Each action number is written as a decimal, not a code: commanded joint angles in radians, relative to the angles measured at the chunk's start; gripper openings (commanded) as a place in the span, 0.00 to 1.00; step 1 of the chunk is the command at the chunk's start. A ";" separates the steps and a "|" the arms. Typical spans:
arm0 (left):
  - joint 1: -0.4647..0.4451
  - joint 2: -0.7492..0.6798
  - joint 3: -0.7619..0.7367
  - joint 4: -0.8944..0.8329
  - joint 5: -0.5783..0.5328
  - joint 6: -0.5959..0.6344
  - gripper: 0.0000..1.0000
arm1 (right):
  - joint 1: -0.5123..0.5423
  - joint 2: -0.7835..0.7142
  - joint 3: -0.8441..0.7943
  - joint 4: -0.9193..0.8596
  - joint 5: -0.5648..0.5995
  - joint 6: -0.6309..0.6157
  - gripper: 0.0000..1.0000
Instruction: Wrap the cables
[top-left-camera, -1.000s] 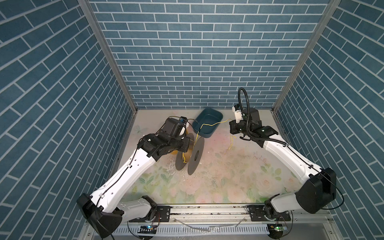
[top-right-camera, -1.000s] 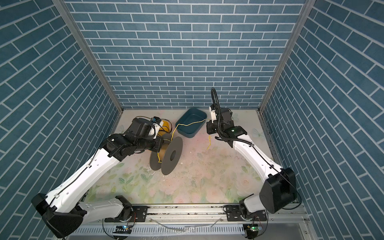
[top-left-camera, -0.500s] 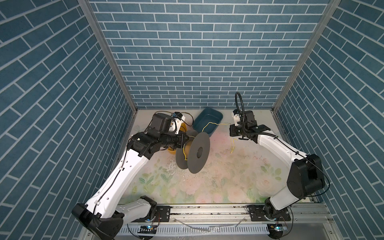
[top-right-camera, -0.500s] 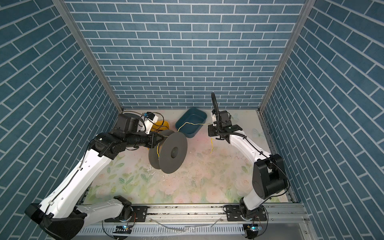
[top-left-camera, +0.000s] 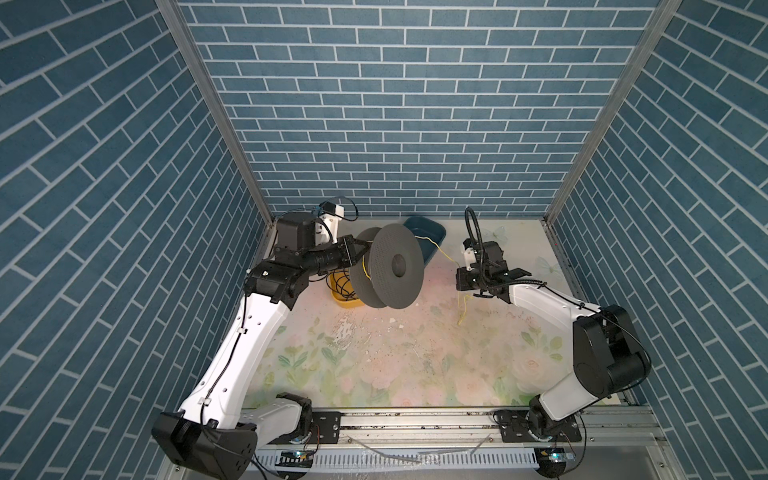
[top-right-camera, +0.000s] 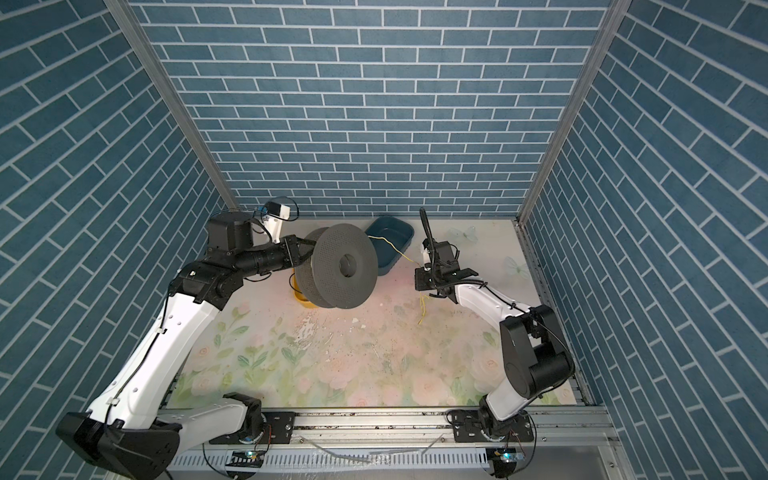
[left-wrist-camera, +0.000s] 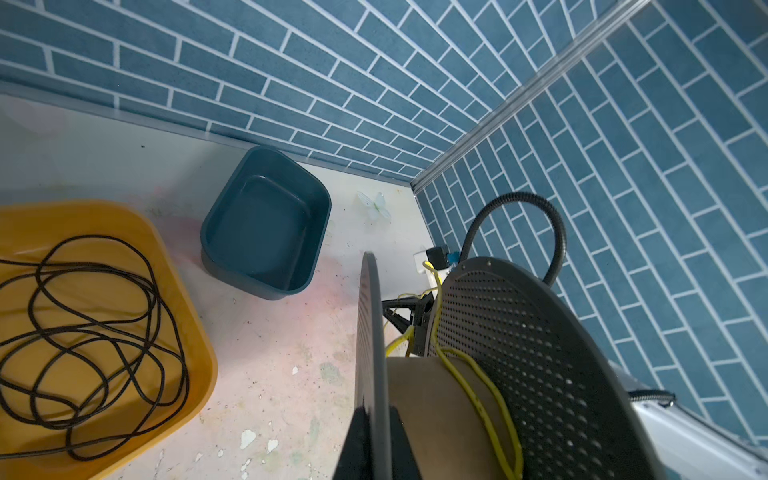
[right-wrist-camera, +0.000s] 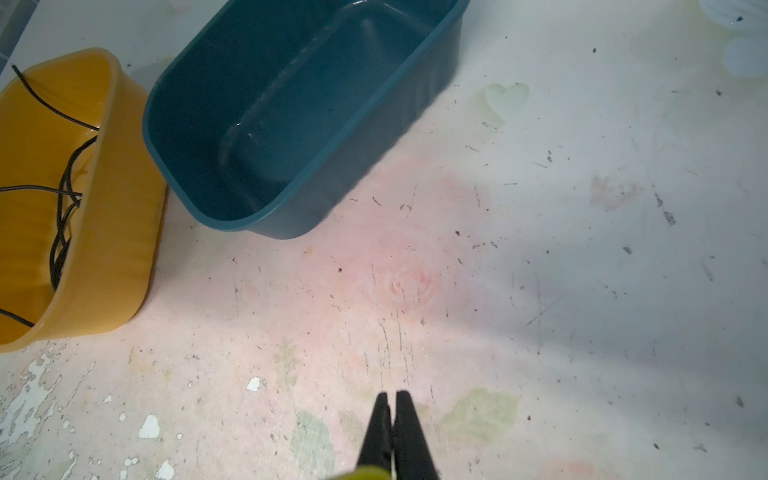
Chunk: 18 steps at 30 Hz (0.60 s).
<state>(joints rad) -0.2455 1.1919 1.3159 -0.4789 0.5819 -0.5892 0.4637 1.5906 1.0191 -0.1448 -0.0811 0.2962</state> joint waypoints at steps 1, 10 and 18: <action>0.040 -0.002 -0.009 0.254 0.041 -0.151 0.00 | 0.027 -0.024 -0.041 0.013 0.082 0.033 0.00; 0.108 0.009 -0.101 0.506 0.001 -0.351 0.00 | 0.140 -0.041 -0.071 0.052 0.222 0.029 0.00; 0.127 0.011 -0.157 0.599 -0.087 -0.413 0.00 | 0.282 -0.023 -0.051 0.030 0.383 -0.005 0.00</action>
<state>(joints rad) -0.1375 1.2140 1.1584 -0.0738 0.5465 -0.9283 0.7017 1.5688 0.9806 -0.0689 0.1886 0.3088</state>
